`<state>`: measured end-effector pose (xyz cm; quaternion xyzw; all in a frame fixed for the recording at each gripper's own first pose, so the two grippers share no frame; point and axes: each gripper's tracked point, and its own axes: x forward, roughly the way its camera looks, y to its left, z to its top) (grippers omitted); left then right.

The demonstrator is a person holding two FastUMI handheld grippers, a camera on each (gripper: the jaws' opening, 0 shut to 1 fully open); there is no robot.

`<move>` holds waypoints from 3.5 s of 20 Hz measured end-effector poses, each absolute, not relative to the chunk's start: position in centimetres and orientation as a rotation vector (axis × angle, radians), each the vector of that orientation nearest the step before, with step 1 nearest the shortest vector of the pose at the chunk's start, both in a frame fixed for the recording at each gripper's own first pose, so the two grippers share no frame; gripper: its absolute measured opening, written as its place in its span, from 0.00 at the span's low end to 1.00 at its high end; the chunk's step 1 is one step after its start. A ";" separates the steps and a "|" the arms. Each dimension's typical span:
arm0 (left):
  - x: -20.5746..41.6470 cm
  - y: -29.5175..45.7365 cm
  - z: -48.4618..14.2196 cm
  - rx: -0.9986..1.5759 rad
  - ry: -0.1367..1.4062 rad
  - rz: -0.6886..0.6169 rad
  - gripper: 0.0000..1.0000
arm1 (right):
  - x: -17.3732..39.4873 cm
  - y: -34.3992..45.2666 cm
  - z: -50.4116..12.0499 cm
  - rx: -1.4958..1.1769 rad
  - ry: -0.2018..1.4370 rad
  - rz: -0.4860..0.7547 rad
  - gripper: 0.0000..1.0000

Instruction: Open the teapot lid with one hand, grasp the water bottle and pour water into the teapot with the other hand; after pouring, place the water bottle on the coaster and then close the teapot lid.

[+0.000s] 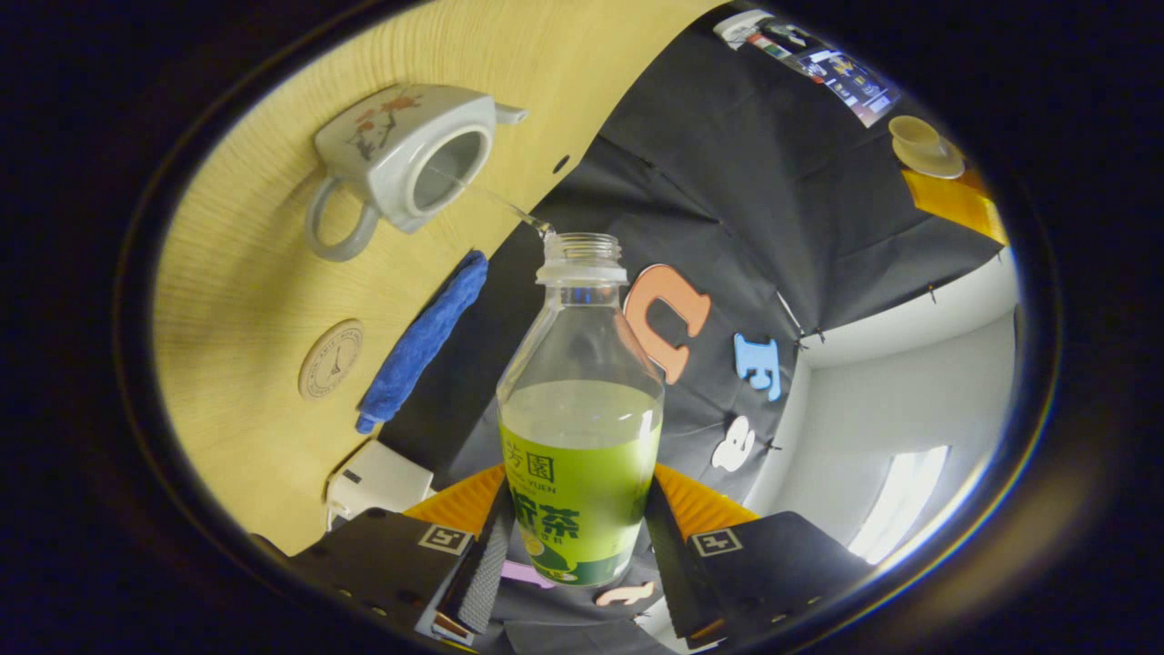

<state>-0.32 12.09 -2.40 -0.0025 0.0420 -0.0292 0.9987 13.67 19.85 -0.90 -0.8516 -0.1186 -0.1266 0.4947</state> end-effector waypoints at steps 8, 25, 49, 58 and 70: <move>-0.2 12.3 -2.4 0.003 0.082 -0.042 0.03 | 14.0 20.1 -1.5 -2.101 -0.294 -0.312 0.73; -0.2 12.8 -2.1 -0.016 0.072 -0.031 0.03 | 15.7 17.2 -6.0 -1.663 -0.091 -0.152 0.75; 0.2 13.2 -1.2 -0.080 0.039 0.022 0.03 | 24.8 14.2 -8.8 -0.059 0.188 0.133 0.72; 0.8 12.1 -2.2 -0.048 0.061 -0.004 0.04 | 27.8 13.6 -12.1 -0.057 0.225 0.077 0.73; 1.0 9.8 -2.3 -0.033 0.064 -0.054 0.03 | 25.3 13.9 -10.2 -0.018 0.218 0.113 0.82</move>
